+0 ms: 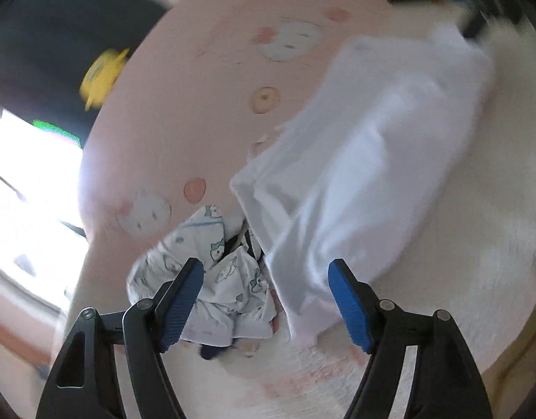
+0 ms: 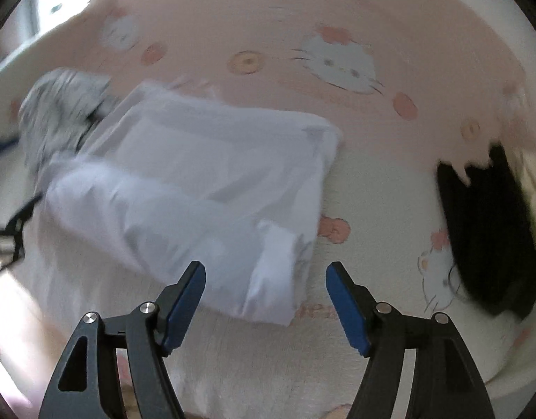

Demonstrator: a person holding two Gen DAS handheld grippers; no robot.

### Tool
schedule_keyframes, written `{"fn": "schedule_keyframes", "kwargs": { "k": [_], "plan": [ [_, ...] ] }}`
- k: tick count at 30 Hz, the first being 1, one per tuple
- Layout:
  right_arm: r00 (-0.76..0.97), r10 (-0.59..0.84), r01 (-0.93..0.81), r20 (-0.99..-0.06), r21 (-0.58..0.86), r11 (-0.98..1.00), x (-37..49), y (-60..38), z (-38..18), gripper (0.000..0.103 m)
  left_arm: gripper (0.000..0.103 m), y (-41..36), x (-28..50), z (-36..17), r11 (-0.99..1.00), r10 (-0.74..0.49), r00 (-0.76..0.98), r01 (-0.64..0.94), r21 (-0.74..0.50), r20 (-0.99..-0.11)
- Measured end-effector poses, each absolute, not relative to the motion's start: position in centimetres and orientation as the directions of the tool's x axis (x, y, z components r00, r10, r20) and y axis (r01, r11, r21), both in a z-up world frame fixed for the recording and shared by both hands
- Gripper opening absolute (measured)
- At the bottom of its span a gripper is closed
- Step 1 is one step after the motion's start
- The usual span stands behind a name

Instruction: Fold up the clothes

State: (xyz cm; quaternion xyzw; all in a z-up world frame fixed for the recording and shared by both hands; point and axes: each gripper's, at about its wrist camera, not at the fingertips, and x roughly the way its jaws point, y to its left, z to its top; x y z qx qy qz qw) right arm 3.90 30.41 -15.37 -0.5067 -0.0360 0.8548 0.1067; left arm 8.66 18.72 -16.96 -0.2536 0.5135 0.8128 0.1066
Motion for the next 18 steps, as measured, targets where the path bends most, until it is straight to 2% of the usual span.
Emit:
{"fn": "schedule_keyframes", "kwargs": {
  "k": [5, 10, 14, 18],
  "plan": [
    [-0.493, 0.368, 0.111, -0.788, -0.477, -0.872, 5.2, 25.1, -16.5, 0.072, 0.073, 19.0, 10.5, -18.6, -0.296, -0.053, -0.884, -0.43, 0.853, -0.464],
    [-0.589, 0.495, 0.352, -0.639, -0.754, -0.554, 7.2, 20.3, -20.1, 0.073, 0.073, 19.2, 11.0, -20.3, -0.187, -0.013, -0.889, -0.448, 0.874, -0.458],
    [-0.635, 0.506, 0.435, -0.585, -0.811, -0.391, 8.1, 18.9, -22.0, 0.076, 0.073, 19.6, 11.5, -20.9, -0.129, 0.016, -0.887, -0.46, 0.878, -0.462],
    [-0.648, 0.51, 0.441, -0.565, -0.825, -0.353, 7.5, 18.9, -22.6, 0.077, 0.073, 20.0, 11.0, -21.2, -0.101, 0.035, -0.88, -0.475, 0.874, -0.474]
  ]
}}
